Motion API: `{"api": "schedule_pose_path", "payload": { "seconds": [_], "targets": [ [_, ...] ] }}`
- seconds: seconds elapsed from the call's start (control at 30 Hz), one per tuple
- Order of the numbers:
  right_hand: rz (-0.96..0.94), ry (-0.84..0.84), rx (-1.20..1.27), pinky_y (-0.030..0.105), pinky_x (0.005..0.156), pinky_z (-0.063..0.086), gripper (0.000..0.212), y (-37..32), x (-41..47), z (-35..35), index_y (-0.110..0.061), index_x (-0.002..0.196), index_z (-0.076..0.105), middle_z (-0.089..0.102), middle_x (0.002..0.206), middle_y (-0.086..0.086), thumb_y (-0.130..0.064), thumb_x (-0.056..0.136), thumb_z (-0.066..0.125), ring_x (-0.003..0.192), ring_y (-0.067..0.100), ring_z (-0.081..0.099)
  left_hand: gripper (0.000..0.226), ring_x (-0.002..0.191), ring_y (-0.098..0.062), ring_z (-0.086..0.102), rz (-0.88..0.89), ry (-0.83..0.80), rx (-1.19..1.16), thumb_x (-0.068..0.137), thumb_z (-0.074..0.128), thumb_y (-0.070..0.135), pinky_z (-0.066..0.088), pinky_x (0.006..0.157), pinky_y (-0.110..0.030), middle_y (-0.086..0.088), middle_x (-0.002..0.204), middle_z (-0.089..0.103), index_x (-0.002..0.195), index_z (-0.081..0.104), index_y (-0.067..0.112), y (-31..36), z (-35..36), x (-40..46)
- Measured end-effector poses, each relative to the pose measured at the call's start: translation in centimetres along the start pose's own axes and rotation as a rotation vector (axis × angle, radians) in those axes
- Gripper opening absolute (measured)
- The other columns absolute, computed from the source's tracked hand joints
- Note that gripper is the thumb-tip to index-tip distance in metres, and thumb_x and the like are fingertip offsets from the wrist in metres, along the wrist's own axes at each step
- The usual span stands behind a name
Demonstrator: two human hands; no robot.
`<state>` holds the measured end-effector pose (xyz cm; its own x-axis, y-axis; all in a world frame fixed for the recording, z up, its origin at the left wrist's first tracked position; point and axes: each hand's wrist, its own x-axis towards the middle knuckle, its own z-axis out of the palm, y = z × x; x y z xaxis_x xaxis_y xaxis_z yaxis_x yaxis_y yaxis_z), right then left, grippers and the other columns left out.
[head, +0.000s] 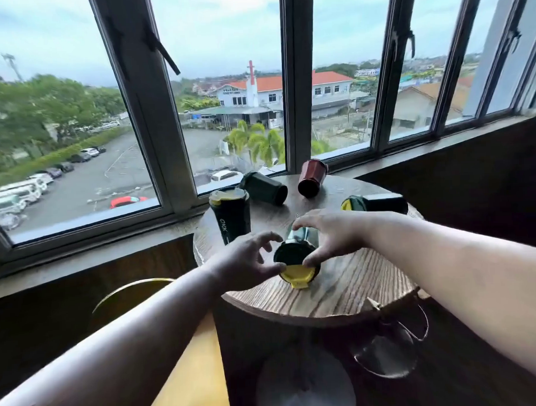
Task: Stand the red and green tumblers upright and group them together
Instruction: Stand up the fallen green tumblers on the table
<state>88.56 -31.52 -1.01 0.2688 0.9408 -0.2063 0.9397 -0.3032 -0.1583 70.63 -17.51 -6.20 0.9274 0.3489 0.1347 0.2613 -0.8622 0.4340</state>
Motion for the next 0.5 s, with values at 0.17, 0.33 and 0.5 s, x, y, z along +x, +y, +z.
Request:
{"api": "schedule_pose_path", "payload": {
  "seconds": [0.17, 0.33, 0.5],
  "targets": [
    [-0.134, -0.048, -0.099, 0.045, 0.119, 0.025, 0.113, 1.6, 1.6, 0.3, -0.039, 0.148, 0.028, 0.030, 0.154, -0.011, -0.075, 0.053, 0.077, 0.142, 0.015, 0.023, 0.062, 0.089, -0.002, 0.067, 0.005, -0.004, -0.111, 0.085, 0.071, 0.051, 0.057, 0.077, -0.021, 0.013, 0.119, 0.063, 0.138, 0.042, 0.040, -0.9, 1.8, 1.6],
    [-0.215, -0.053, -0.185, 0.049, 0.119, 0.025, 0.125, 2.5, 3.3, 0.4, -0.042, 0.151, 0.017, 0.021, 0.158, -0.010, -0.078, 0.047, 0.076, 0.145, 0.017, 0.012, 0.055, 0.081, -0.001, 0.069, -0.006, 0.028, -0.167, 0.086, 0.070, 0.049, 0.056, 0.069, -0.018, 0.012, 0.107, 0.068, 0.133, 0.044, 0.036, -1.6, 2.4, 2.4],
    [-0.311, -0.061, -0.287, 0.046, 0.120, 0.024, 0.132, 3.5, 4.7, 0.4, -0.037, 0.154, 0.009, 0.018, 0.158, -0.005, -0.075, 0.048, 0.079, 0.144, 0.021, 0.011, 0.048, 0.078, 0.000, 0.070, -0.071, 0.051, -0.305, 0.084, 0.076, 0.042, 0.053, 0.063, -0.014, 0.012, 0.097, 0.071, 0.122, 0.047, 0.039, -1.3, 3.0, 3.0]
  ]
}}
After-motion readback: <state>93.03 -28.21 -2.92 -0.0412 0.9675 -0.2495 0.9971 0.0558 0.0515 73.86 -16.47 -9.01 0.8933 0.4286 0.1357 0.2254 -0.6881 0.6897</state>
